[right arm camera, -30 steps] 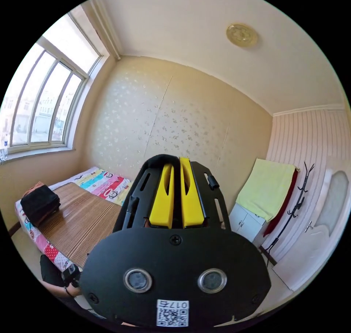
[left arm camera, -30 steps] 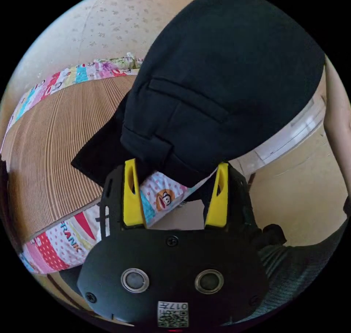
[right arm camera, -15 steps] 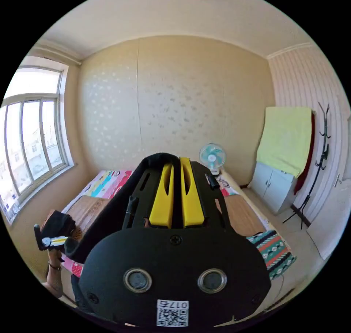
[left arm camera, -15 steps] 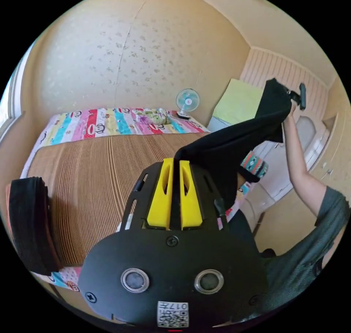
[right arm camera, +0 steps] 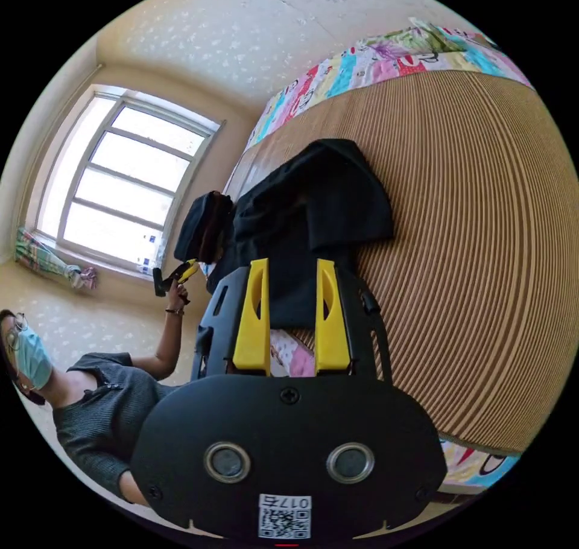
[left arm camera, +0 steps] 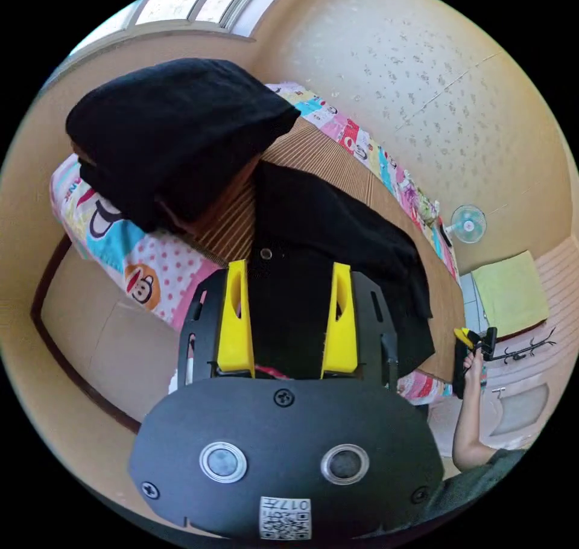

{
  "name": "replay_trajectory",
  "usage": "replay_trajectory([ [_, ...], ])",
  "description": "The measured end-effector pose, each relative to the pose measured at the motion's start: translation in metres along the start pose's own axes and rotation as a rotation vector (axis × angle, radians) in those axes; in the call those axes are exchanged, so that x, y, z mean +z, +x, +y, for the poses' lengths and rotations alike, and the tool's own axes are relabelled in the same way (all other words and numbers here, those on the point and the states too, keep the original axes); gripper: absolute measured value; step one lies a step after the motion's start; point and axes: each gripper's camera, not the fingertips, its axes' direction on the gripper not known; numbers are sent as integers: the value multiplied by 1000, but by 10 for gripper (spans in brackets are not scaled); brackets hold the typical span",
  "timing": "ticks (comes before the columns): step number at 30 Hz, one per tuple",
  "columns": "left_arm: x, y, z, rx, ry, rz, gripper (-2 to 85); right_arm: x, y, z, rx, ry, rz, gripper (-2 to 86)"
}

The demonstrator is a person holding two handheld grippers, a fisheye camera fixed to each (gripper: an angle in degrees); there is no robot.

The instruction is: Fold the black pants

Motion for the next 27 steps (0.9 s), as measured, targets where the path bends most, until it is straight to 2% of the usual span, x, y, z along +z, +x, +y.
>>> replay_trajectory([
  [4,-27,-6,52,-132,72,-44,190,-5,33,36,147,166,103,146],
  [7,-24,-20,57,-232,6,131,195,11,51,21,134,122,44,125],
  [8,-17,-19,51,-246,-74,213,194,18,56,9,145,67,33,99],
  [10,-22,-7,42,-227,-106,262,189,14,56,-12,150,11,-16,58],
  [12,-51,22,28,-143,-72,228,185,-37,17,-24,40,217,-132,39],
  [14,-68,45,16,-67,-64,199,183,-68,-47,-28,-134,347,-105,34],
  [16,-77,66,5,22,-72,203,168,-74,-110,-29,-295,395,-101,33],
  [17,-78,77,-1,74,-91,207,139,-62,-141,-32,-386,362,-179,33],
  [19,-76,89,-12,109,-147,246,70,-23,-174,-41,-519,173,-380,34],
  [20,-72,95,-18,121,-187,287,20,12,-186,-45,-582,-1,-502,36],
  [21,-65,99,-23,141,-237,340,11,45,-188,-43,-586,-144,-589,39],
  [22,-58,101,-25,155,-277,369,6,59,-184,-42,-564,-198,-618,41],
  [23,-36,103,-28,168,-413,414,0,84,-172,-35,-487,-264,-624,46],
  [24,-14,101,-30,149,-570,483,-5,99,-156,-27,-399,-277,-581,50],
  [27,-24,80,-42,69,-600,612,-9,97,-109,-3,-248,-171,-569,58],
])
